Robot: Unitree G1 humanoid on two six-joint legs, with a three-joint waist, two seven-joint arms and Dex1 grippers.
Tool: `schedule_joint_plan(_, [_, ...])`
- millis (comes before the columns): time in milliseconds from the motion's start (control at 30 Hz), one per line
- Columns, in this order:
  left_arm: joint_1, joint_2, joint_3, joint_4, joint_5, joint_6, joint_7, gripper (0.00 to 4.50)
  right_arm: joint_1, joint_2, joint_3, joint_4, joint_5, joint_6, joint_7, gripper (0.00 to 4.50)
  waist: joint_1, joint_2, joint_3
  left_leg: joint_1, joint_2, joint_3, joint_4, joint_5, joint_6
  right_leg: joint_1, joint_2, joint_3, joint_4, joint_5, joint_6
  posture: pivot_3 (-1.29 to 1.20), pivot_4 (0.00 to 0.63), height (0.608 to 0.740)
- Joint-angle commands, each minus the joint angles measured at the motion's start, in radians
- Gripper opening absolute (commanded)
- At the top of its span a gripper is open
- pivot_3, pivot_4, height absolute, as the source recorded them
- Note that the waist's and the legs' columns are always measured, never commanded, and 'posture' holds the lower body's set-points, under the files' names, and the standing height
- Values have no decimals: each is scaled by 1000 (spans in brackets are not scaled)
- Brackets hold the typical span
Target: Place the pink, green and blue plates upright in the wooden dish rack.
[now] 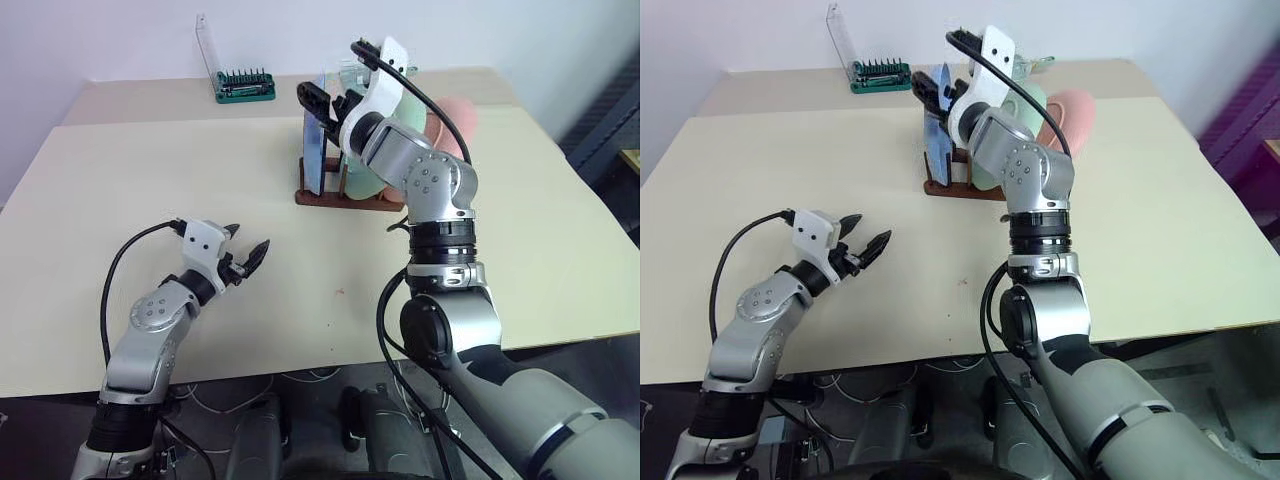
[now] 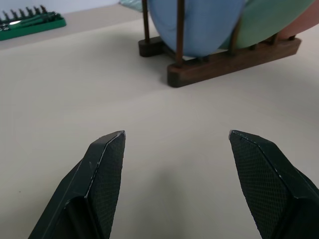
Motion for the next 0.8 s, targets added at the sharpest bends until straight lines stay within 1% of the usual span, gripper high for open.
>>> schedule_joint_plan(33, [4,-7,-4,-48,-2,9,2,3431,-39,-36,55,-73,-37,-37,26,4125,1,0,0,0,0,0,0,0,0,0,0,0,0,0,0,0,150,730])
schedule_joint_plan(133, [3,-13,-8,-57,3,17,3,3431,-27,-91,130,-117,-99,-66,68,4125,3,0,0,0,0,0,0,0,0,0,-1,0,0,0,0,0,150,730])
schedule_joint_plan(267, [2,-14,-12,-60,8,18,1,3431,33,-251,275,-264,-213,-153,221,4125,6,0,0,-1,0,-1,0,0,0,0,-1,0,0,0,1,0,150,730])
schedule_joint_plan(333, [3,-4,-21,-67,11,16,-14,3431,102,-385,330,-365,-252,-206,356,3596,6,0,0,0,-1,-1,0,-1,1,0,-1,0,-1,-2,2,0,150,730])
schedule_joint_plan(367, [1,3,-32,-70,9,16,-31,3431,154,-467,343,-426,-240,-206,451,3301,10,0,0,0,-1,-1,0,-1,1,0,-1,0,-1,-2,3,0,150,730])
schedule_joint_plan(433, [-9,14,-63,-84,-12,30,-77,3431,260,-625,338,-524,-211,-194,601,2289,13,0,0,0,-1,-2,0,-1,2,2,-2,0,-2,-4,6,0,150,730])
schedule_joint_plan(567, [-28,32,-125,-108,-31,63,-155,3431,404,-822,290,-608,-191,-156,730,132,10,2,1,0,-2,0,1,-2,2,1,-3,0,-2,-6,3,0,150,730])
schedule_joint_plan(600, [-40,30,-140,-103,-31,69,-169,3431,447,-875,285,-626,-199,-146,757,57,9,2,1,1,-2,-1,1,-2,2,1,-3,0,-2,-6,3,0,150,730])
schedule_joint_plan(667, [-59,25,-155,-92,-30,74,-182,3431,499,-931,292,-638,-229,-131,763,57,7,2,1,1,-2,-1,1,-2,2,1,-2,0,-2,-6,3,0,150,730])
schedule_joint_plan(767, [-78,18,-168,-79,-29,79,-194,3431,528,-951,324,-620,-296,-138,728,57,3,2,1,2,-2,-1,1,-2,2,1,-1,0,-2,-6,3,0,150,730])
schedule_joint_plan(800, [-82,15,-171,-77,-30,80,-198,3431,527,-946,352,-597,-335,-156,716,57,3,3,1,2,-2,-1,1,-2,2,1,-1,0,-2,-6,2,0,150,730])
